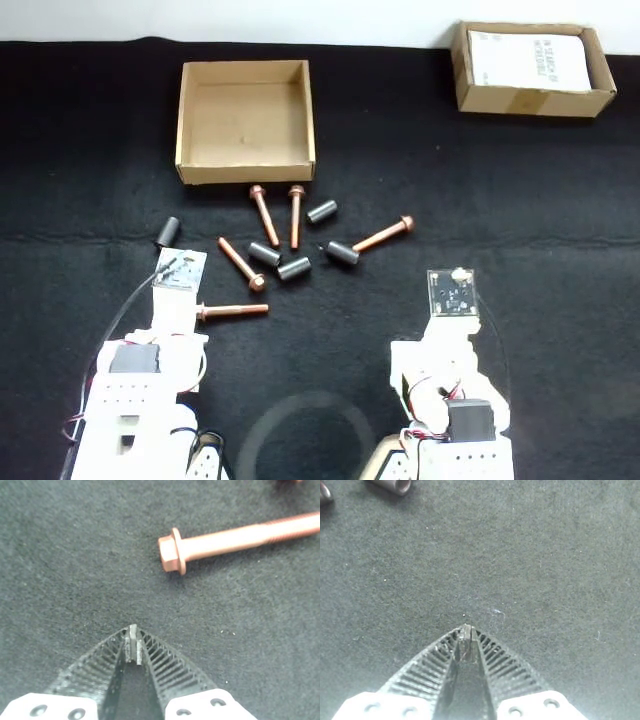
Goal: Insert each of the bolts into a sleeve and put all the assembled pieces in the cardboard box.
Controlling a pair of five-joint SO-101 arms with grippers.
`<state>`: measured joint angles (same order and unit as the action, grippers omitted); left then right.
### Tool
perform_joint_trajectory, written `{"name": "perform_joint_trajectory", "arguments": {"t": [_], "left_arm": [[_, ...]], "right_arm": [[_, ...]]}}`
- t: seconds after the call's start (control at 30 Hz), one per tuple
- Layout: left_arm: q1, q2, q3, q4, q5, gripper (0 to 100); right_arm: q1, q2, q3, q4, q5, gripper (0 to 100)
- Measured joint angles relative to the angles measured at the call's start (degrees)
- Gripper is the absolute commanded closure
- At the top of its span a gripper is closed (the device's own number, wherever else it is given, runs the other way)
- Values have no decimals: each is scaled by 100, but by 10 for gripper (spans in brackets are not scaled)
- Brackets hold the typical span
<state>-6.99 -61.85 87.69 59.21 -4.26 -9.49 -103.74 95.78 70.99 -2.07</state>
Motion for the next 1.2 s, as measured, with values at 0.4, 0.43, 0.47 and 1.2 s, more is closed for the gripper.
{"name": "perform_joint_trajectory", "arguments": {"t": [0.4, 0.43, 0.47, 1.2], "left_arm": [[0, 0, 0, 0, 0, 991], [0, 0, 0, 0, 0, 991], [0, 0, 0, 0, 0, 991], [475, 0, 0, 9, 9, 991]], "right_arm": [[0, 0, 0, 0, 0, 991], [0, 0, 0, 0, 0, 991], [0, 0, 0, 0, 0, 991], [0, 0, 0, 0, 0, 991]]}}
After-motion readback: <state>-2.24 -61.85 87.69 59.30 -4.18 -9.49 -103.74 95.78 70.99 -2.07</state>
